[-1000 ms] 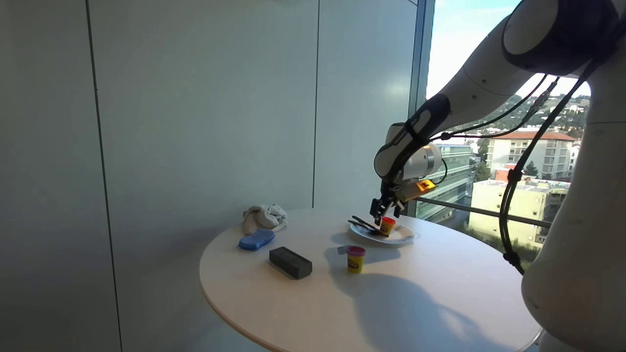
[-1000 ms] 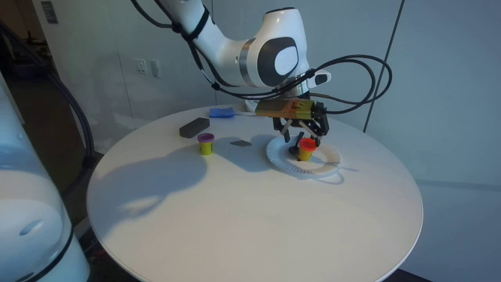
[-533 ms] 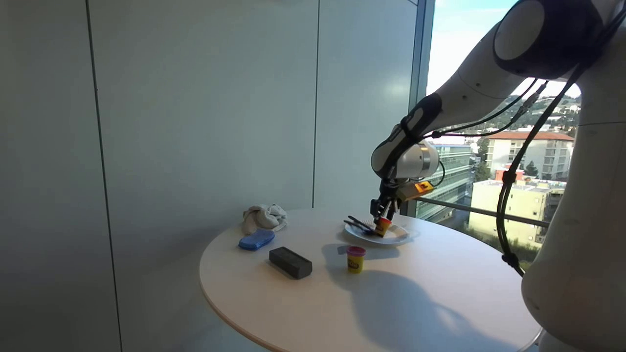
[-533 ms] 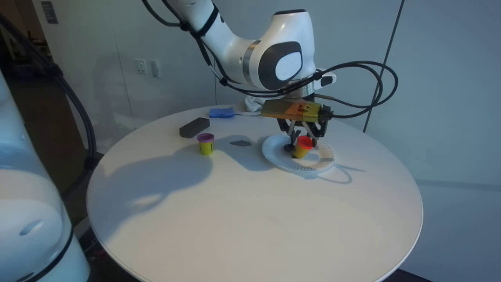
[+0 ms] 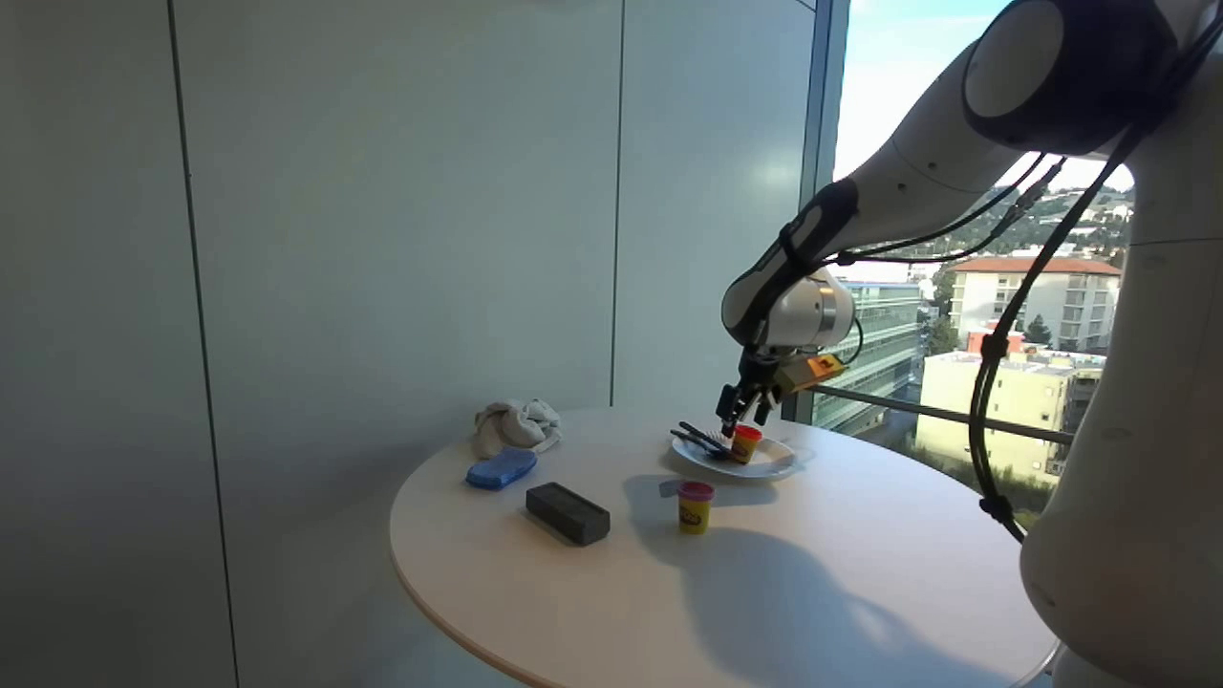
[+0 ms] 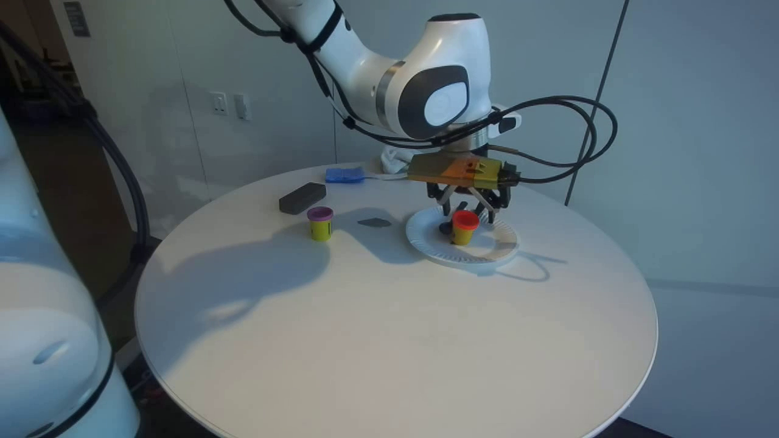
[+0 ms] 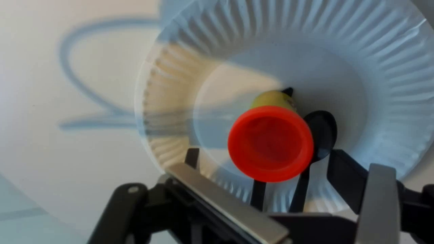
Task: Take all the things off of the plate
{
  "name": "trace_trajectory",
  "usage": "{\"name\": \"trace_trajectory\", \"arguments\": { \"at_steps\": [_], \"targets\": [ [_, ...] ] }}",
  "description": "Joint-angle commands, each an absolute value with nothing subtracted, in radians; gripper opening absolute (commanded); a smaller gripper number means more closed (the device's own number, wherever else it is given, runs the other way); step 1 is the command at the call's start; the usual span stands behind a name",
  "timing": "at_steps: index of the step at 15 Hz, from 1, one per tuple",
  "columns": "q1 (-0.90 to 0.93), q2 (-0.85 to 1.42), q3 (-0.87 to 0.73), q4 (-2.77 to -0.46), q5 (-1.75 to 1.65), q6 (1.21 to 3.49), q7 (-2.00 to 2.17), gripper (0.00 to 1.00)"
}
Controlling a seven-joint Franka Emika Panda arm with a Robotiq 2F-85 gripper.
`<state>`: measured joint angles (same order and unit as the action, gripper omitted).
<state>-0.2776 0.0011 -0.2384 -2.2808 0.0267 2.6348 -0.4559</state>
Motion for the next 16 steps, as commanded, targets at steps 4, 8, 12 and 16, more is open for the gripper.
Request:
{"name": "trace_trajectory", "arguments": {
  "at_steps": [4, 8, 12, 16],
  "targets": [
    [-0.259, 0.012, -0.235, -2.269, 0.163, 2.623, -0.588, 1.0],
    [-0.26, 0.022, -0.235, -2.265, 0.226, 2.618, -0.623, 0.66],
    [-0.265, 0.028, -0.24, -2.263, 0.208, 2.6, -0.601, 0.46],
    [-0.267, 0.03, -0.243, -2.258, 0.193, 2.576, -0.581, 0.19]
  ]
}}
